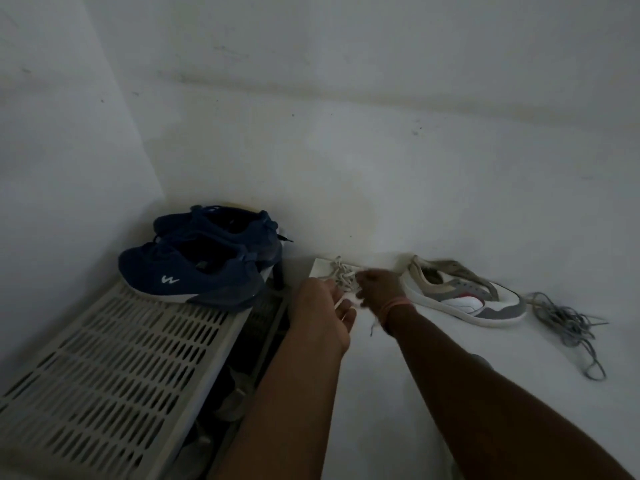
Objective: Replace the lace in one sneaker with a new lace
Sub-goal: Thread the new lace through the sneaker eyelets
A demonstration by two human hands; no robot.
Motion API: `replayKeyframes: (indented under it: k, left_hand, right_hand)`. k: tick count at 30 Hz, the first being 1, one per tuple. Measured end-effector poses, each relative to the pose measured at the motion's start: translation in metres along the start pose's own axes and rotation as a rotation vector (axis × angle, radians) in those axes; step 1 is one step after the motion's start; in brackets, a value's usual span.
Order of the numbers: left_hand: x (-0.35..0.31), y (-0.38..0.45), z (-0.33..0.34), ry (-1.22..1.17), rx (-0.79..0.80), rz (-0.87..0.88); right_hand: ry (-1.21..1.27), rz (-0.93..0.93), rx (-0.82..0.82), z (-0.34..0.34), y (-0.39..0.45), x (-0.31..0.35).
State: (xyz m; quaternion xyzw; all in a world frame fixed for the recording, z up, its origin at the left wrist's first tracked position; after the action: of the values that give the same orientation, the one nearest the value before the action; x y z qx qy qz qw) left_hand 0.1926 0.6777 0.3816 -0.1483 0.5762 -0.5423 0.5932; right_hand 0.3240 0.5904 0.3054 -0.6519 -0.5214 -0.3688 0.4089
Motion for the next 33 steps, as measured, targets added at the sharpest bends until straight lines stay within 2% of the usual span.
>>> replayKeyframes:
  k: [1, 3, 8, 12, 16, 21, 24, 26, 29, 31, 33]
  left_hand:
    - [0.0, 0.002, -0.001, -0.001, -0.007, 0.007]
    - [0.002, 0.005, -0.004, 0.003, -0.022, 0.001]
    - [0.026, -0.007, 0.005, 0.038, 0.164, -0.283]
    - [0.043, -0.02, 0.018, -0.109, 0.299, -0.462]
    - [0.033, -0.013, 0.023, -0.24, 0.352, -0.345]
    - [0.041, -0.027, 0.031, 0.087, 0.587, -0.265]
    - [0.051, -0.059, 0.035, 0.386, 0.746, -0.049]
    - [0.051, -0.085, 0.031, 0.675, 0.965, 0.072]
    - [0.054, -0.113, 0.013, 1.262, 1.259, 0.232]
    - [0.066, -0.117, -0.001, 1.606, 1.311, 0.191]
    - [0.08, -0.111, -0.007, 1.79, 1.213, 0.098]
  right_hand:
    - [0.153, -0.02, -0.067, -0.016, -0.009, 0.02]
    - [0.437, -0.042, -0.09, -0.054, -0.028, 0.061]
    - [0.832, -0.227, 0.122, -0.151, -0.1, 0.146]
    - [1.007, -0.3, 0.256, -0.214, -0.152, 0.173]
    - [1.115, -0.294, 0.246, -0.261, -0.174, 0.152]
    - [1.07, -0.053, 0.076, -0.264, -0.162, 0.073]
    - [0.82, 0.22, 0.032, -0.244, -0.157, 0.01]
    - [0.638, 0.431, 0.102, -0.223, -0.162, -0.02]
    - [0.609, 0.59, 0.404, -0.19, -0.165, -0.037]
    - [0.629, 0.607, 0.525, -0.178, -0.165, -0.034]
    - [0.621, 0.583, 0.529, -0.17, -0.162, -0.035]
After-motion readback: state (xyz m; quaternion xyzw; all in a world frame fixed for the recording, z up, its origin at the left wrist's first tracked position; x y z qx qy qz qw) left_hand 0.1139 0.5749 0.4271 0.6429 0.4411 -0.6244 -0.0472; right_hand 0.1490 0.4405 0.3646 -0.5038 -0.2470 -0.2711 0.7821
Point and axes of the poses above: each hand's wrist, its own y-axis towards the middle knuckle, its own z-axis out of the palm, x = y × z, the point moved 3 cm from there along y, towards the middle knuckle, and after that the axes turned 15 degrees about -x, right-handed, at the moved point
